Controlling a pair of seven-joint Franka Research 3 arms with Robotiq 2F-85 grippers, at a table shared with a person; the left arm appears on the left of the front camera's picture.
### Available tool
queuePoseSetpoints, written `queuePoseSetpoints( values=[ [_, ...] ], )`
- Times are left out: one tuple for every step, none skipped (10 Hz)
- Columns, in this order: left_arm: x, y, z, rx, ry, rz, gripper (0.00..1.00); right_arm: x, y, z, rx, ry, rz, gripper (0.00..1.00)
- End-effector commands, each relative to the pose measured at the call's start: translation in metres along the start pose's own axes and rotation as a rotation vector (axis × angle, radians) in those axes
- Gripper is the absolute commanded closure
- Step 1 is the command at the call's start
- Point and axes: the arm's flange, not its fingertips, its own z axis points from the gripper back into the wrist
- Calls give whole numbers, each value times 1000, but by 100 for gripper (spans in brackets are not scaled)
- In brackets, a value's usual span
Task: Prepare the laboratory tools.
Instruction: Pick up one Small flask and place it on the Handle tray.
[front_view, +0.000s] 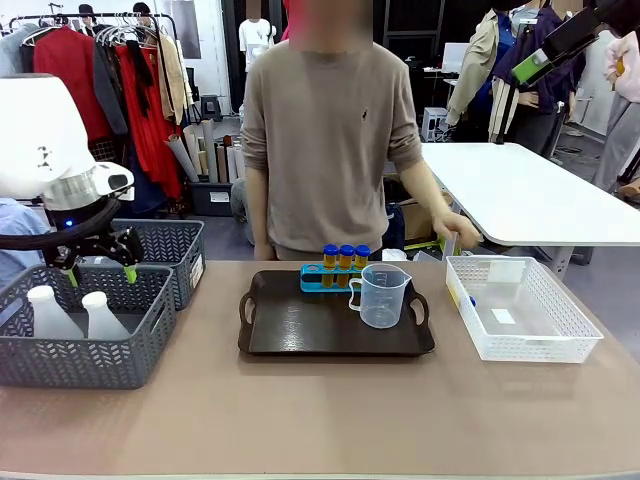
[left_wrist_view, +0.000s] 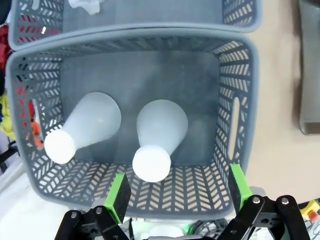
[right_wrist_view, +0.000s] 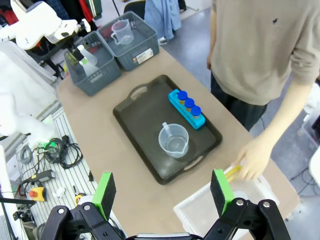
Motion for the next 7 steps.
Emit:
queuePoseSetpoints(
  values=[
    [1, 8, -12, -32, 7, -2, 0, 0, 2, 1, -3, -2, 0, 0],
    [-1, 11, -18, -24, 10, 5, 0, 0, 2, 1, -3, -2, 0, 0],
    [-1, 15, -27, -16, 11, 9, 0, 0, 2, 1, -3, -2, 0, 0],
    [-1, 20, -33, -20, 20, 14, 0, 0, 2, 1, -3, -2, 0, 0],
    [-3, 22, -37, -19, 30, 18, 0, 0, 2, 1, -3, -2, 0, 0],
    [-3, 22, -41, -22, 36, 21, 0, 0, 2, 1, -3, -2, 0, 0],
    [-4, 23, -43, -23, 39, 22, 0, 0, 2, 1, -3, -2, 0, 0]
  ],
)
